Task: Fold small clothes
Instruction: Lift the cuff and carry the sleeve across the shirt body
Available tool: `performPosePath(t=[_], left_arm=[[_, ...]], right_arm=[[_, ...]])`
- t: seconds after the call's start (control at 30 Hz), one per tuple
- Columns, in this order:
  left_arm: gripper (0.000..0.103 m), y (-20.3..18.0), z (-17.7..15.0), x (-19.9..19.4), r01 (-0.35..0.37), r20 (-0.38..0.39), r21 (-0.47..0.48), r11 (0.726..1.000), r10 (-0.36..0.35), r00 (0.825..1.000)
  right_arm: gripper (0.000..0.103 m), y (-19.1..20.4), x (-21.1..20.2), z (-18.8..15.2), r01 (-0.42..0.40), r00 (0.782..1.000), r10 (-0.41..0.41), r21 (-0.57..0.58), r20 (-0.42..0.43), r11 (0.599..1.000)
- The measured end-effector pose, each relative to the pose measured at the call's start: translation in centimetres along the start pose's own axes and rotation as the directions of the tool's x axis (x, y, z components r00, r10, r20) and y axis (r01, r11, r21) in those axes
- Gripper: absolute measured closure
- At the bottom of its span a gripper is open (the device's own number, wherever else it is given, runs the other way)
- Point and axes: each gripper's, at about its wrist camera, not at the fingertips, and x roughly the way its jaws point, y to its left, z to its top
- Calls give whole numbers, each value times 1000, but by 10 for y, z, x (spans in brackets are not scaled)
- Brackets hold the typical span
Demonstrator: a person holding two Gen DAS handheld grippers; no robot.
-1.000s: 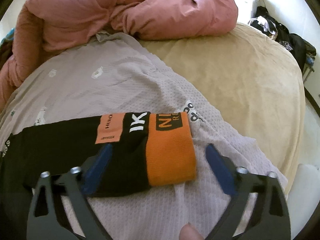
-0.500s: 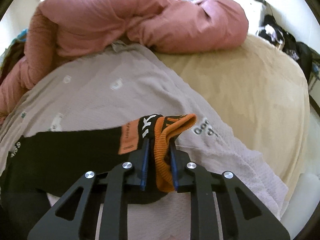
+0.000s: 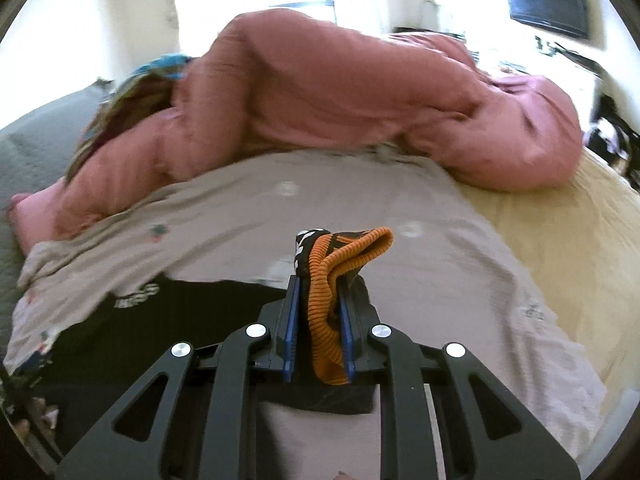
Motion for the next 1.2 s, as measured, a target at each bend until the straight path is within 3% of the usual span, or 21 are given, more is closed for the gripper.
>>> performPosePath(t=[0.17, 0.47, 0.83, 1.03, 1.07, 1.2], left_arm=[[8, 11, 0, -4, 1, -2, -14, 1000, -1, 1000], [8, 30, -3, -2, 18, -24, -59, 998, -19, 1000], [8, 50, -6, 8, 87, -77, -152, 985, -99, 992], [8, 61, -6, 11, 114, -90, -203, 972, -135, 987], [8, 63, -7, 12, 120, -93, -210, 970, -142, 985], [8, 66, -8, 14, 146, -114, -230, 962, -175, 978]], right_arm=[[86, 53, 4, 4, -73, 997, 72, -63, -19, 995], [86, 114, 18, -9, -197, 979, 189, -105, -80, 975], [84, 186, 29, -35, -385, 917, 361, -138, -172, 913], [76, 207, 30, -47, -454, 883, 420, -149, -210, 878], [71, 209, 29, -48, -465, 877, 430, -154, -214, 872], [64, 211, 24, -53, -457, 885, 420, -201, -203, 866]])
